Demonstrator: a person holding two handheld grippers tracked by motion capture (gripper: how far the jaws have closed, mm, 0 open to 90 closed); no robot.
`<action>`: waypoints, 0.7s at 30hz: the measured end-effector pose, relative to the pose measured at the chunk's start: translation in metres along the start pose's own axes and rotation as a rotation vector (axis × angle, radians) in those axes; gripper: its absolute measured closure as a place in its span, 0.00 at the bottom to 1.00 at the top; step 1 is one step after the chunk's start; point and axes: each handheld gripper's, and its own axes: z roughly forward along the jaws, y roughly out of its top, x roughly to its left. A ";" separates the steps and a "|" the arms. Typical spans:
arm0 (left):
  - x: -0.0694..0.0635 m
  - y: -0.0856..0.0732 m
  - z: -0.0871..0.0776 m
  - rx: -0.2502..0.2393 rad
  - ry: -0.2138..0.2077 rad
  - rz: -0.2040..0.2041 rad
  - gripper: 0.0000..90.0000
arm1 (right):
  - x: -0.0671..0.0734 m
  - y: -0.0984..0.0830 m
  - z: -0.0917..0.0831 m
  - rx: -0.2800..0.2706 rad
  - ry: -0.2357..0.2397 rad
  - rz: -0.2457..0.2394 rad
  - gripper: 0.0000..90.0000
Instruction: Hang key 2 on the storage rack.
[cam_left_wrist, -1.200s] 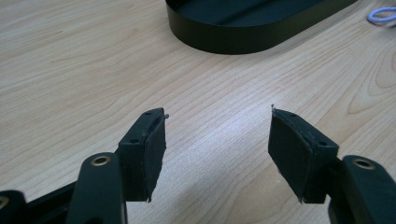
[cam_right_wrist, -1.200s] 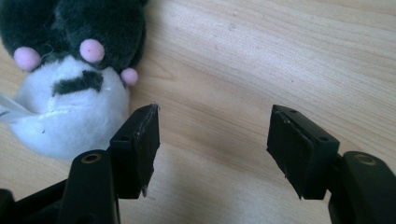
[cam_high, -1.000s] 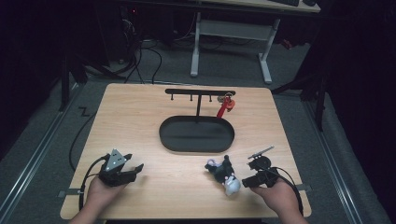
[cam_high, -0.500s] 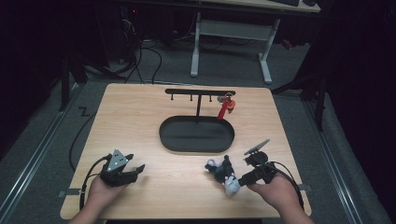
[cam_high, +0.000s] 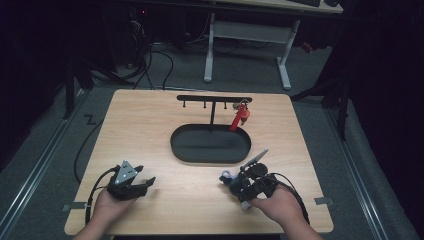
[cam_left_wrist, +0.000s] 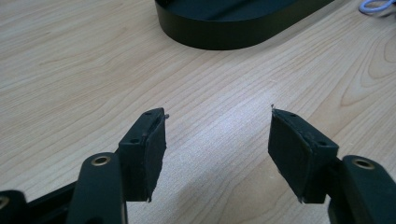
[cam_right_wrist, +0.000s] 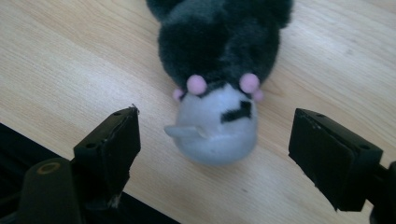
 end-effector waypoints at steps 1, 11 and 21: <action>0.000 0.000 0.000 0.002 -0.002 -0.005 0.41 | -0.001 0.002 0.006 -0.002 0.005 -0.009 0.19; -0.001 -0.001 0.000 0.006 -0.005 0.000 0.41 | -0.002 0.005 0.024 0.026 -0.001 -0.022 0.21; -0.001 -0.001 0.001 0.009 -0.007 0.001 0.41 | -0.006 0.003 0.038 0.033 -0.012 -0.044 0.39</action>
